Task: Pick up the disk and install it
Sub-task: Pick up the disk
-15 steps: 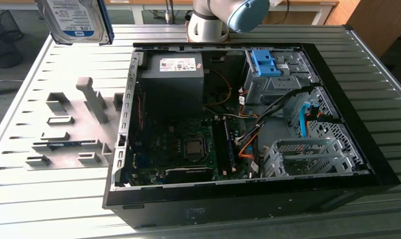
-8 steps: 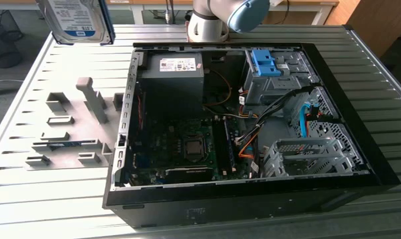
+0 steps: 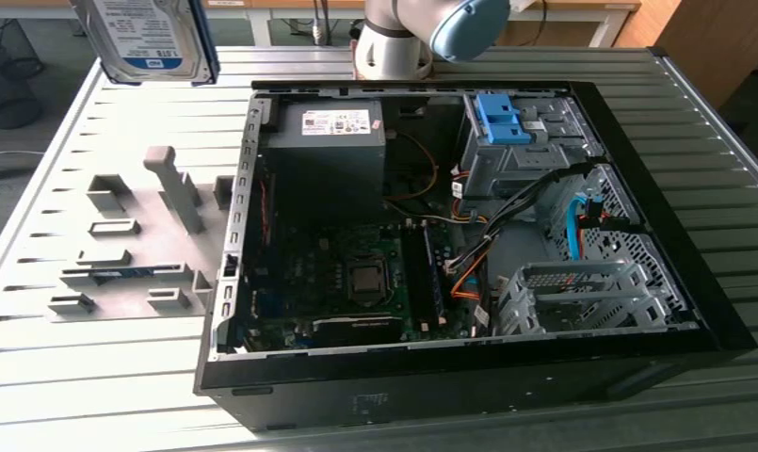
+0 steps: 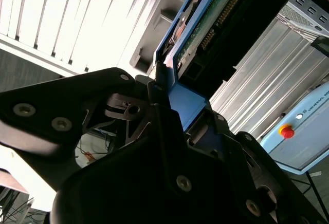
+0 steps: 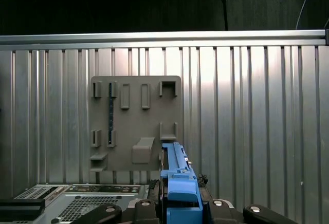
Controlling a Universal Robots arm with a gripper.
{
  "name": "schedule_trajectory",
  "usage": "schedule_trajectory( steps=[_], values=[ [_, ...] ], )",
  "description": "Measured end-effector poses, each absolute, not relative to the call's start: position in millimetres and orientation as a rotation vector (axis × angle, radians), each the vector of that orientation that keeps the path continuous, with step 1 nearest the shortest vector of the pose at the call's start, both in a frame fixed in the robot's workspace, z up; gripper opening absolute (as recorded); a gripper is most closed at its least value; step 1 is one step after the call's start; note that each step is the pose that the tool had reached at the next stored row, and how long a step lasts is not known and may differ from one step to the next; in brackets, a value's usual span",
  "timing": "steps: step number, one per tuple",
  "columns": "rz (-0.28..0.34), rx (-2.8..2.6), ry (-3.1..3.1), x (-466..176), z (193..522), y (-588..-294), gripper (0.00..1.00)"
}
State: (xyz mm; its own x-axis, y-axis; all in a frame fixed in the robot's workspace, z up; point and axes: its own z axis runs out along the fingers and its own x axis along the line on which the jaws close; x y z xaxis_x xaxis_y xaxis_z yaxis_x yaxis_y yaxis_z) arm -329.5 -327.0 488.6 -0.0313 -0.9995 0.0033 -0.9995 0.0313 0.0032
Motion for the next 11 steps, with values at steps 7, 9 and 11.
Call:
schedule_trajectory(
  steps=[7, 9, 11],
  values=[
    [0.000, 2.183, -2.253, -327.7, 488.5, -327.0, 0.36],
    [0.000, 2.183, -2.253, -327.0, 488.5, -327.0, 0.36],
    [0.000, 2.183, -2.253, -326.5, 488.5, -327.0, 0.36]
  ],
)
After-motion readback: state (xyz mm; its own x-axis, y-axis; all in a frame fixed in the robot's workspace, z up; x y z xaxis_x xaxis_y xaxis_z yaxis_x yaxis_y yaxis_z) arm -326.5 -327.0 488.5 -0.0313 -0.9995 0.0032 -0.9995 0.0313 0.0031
